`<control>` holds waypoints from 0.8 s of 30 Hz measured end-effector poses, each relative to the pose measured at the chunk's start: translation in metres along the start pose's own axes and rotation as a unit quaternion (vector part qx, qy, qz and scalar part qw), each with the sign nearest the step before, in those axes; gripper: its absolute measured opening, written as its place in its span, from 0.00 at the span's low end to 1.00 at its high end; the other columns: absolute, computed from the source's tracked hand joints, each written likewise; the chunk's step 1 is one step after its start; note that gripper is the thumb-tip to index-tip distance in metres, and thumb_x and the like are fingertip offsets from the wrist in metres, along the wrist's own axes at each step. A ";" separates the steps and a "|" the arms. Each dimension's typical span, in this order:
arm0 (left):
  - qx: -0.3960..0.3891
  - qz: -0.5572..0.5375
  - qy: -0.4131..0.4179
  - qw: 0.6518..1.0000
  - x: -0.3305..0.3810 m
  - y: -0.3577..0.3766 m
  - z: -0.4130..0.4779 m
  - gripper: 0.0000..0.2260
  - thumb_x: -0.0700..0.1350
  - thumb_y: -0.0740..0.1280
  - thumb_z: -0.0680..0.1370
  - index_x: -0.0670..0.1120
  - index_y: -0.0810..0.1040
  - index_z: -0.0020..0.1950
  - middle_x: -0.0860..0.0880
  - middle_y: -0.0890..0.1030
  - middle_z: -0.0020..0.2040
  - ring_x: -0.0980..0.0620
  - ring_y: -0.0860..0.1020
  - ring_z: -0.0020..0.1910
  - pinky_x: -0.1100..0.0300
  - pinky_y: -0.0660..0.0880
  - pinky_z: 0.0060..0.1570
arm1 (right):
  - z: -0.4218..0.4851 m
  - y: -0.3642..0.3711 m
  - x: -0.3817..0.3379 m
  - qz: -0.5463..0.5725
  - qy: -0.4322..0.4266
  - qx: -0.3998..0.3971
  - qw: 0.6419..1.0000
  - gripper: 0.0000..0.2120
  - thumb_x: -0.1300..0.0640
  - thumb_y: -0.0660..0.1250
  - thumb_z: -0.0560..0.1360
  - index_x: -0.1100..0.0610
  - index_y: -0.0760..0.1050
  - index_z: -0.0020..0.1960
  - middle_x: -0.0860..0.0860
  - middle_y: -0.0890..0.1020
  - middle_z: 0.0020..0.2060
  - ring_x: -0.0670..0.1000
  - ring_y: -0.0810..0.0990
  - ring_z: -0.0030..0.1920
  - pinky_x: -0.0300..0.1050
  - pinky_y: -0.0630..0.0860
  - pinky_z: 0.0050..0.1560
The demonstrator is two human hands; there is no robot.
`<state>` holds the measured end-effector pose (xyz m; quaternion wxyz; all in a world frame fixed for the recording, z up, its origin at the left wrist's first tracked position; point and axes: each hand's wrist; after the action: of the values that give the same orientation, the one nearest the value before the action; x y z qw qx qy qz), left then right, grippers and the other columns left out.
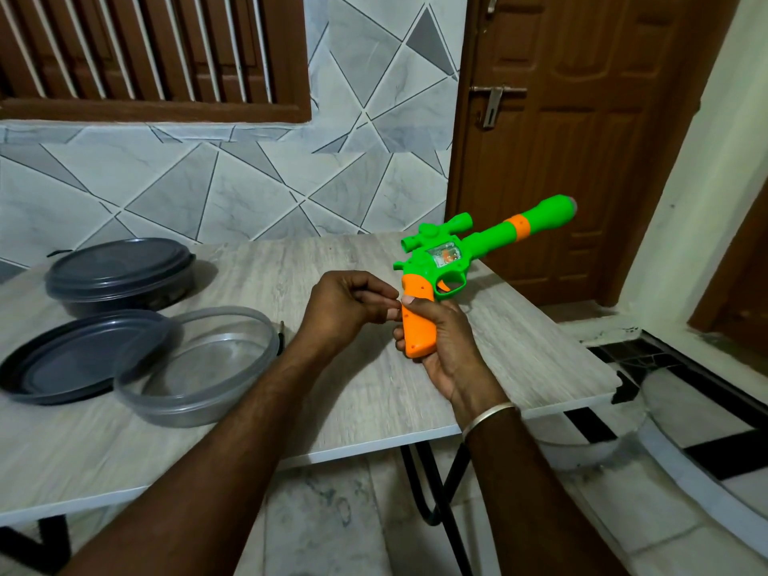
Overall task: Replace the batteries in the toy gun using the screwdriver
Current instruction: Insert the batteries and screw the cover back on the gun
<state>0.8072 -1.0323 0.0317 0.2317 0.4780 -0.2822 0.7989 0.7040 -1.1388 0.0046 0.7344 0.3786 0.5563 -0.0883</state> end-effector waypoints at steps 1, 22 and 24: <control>-0.001 -0.001 -0.001 1.000 0.000 -0.001 0.000 0.10 0.27 0.75 0.69 0.33 0.83 0.50 0.39 0.86 0.40 0.50 0.86 0.39 0.62 0.82 0.43 | -0.001 0.001 0.000 -0.002 0.001 -0.005 1.000 0.09 0.63 0.68 0.75 0.59 0.74 0.55 0.59 0.81 0.37 0.54 0.77 0.29 0.41 0.74 0.27; 0.045 -0.071 -0.020 0.996 0.006 0.016 -0.013 0.10 0.30 0.76 0.70 0.31 0.80 0.48 0.30 0.83 0.40 0.42 0.83 0.35 0.57 0.83 0.40 | 0.007 0.000 0.004 0.031 0.014 0.018 0.999 0.18 0.56 0.65 0.79 0.64 0.70 0.65 0.58 0.78 0.36 0.52 0.77 0.26 0.40 0.73 0.26; 0.047 -0.070 -0.030 0.996 0.006 0.016 -0.013 0.10 0.30 0.76 0.70 0.31 0.80 0.48 0.31 0.83 0.39 0.44 0.83 0.34 0.57 0.83 0.40 | 0.010 -0.001 0.007 0.028 0.018 0.021 0.999 0.21 0.56 0.66 0.78 0.65 0.69 0.67 0.58 0.78 0.36 0.52 0.77 0.26 0.40 0.73 0.26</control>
<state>0.7864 -1.0345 0.0286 0.2562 0.5303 -0.2171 0.7785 0.7136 -1.1440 -0.0006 0.7182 0.4106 0.5571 -0.0727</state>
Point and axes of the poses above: each hand's wrist, its own z-axis towards the middle knuckle, its own y-axis out of the palm, x = y × z
